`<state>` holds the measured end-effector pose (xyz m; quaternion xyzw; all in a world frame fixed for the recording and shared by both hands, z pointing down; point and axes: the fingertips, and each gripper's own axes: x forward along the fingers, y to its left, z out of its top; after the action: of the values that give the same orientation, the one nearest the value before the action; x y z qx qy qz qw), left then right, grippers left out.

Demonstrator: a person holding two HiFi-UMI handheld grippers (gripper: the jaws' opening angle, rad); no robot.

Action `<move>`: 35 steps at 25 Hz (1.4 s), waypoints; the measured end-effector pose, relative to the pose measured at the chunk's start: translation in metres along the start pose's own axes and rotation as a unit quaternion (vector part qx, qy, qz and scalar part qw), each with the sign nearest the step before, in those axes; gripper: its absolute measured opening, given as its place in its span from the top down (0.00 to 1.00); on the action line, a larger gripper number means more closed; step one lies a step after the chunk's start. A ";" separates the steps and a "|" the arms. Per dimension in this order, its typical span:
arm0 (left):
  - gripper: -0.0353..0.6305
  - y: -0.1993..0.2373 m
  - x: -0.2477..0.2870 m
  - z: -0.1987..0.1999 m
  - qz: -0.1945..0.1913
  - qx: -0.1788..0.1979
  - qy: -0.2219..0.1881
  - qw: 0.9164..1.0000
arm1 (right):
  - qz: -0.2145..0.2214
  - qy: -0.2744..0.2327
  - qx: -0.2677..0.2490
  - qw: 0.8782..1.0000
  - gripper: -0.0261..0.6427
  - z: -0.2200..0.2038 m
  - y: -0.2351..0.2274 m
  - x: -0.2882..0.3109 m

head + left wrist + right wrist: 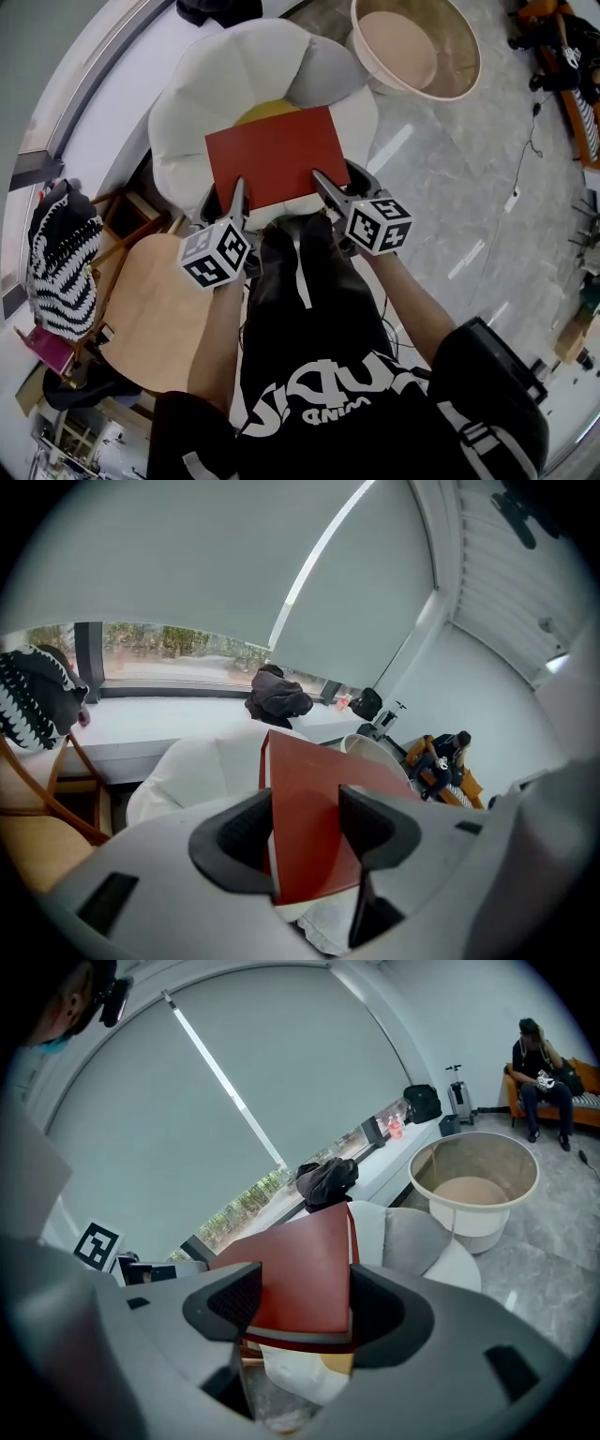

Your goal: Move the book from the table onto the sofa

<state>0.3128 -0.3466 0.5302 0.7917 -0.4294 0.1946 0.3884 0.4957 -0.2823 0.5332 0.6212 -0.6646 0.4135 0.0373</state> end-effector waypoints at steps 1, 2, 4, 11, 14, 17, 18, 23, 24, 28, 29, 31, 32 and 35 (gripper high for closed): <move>0.60 0.006 0.008 -0.002 0.002 -0.003 0.001 1.000 | 0.001 0.002 -0.002 1.000 0.53 -0.003 -0.004 0.009; 0.60 0.011 0.016 -0.006 0.003 -0.005 0.002 1.000 | 0.001 0.003 -0.004 1.000 0.53 -0.006 -0.008 0.017; 0.60 0.022 0.033 -0.014 0.006 -0.009 0.005 1.000 | 0.000 0.008 -0.005 1.000 0.53 -0.014 -0.018 0.034; 0.60 0.050 0.102 -0.048 0.007 0.002 0.016 1.000 | -0.008 0.019 0.007 1.000 0.53 -0.052 -0.069 0.088; 0.60 0.063 0.131 -0.065 0.007 0.010 0.015 1.000 | -0.008 0.022 0.012 1.000 0.53 -0.071 -0.092 0.113; 0.60 0.080 0.157 -0.086 0.013 0.004 0.019 1.000 | -0.010 0.029 0.015 0.999 0.53 -0.091 -0.112 0.137; 0.60 0.086 0.165 -0.093 0.014 0.000 0.020 1.000 | -0.011 0.031 0.014 0.999 0.53 -0.098 -0.117 0.145; 0.60 0.118 0.198 -0.126 0.016 -0.008 0.023 1.000 | -0.013 0.042 0.010 0.999 0.53 -0.133 -0.139 0.181; 0.60 0.124 0.204 -0.133 0.017 -0.007 0.025 1.000 | -0.012 0.045 0.013 0.999 0.53 -0.141 -0.143 0.187; 0.60 0.145 0.236 -0.156 0.020 -0.007 0.028 0.999 | -0.012 0.056 0.014 0.998 0.53 -0.167 -0.165 0.216; 0.60 0.150 0.244 -0.163 0.021 -0.008 0.028 0.999 | -0.012 0.059 0.014 0.998 0.53 -0.174 -0.171 0.223; 0.60 0.159 0.258 -0.178 0.022 -0.012 0.030 0.999 | -0.011 0.064 0.014 0.998 0.53 -0.188 -0.183 0.235; 0.60 0.163 0.265 -0.185 0.022 -0.013 0.031 0.999 | -0.011 0.066 0.014 0.998 0.53 -0.195 -0.189 0.242; 0.60 0.178 0.286 -0.200 0.023 -0.015 0.032 0.999 | -0.009 0.066 0.013 0.998 0.53 -0.211 -0.204 0.262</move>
<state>0.3289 -0.4002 0.9185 0.7695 -0.4375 0.2220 0.4088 0.5131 -0.3410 0.9216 0.5989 -0.6497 0.4619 0.0770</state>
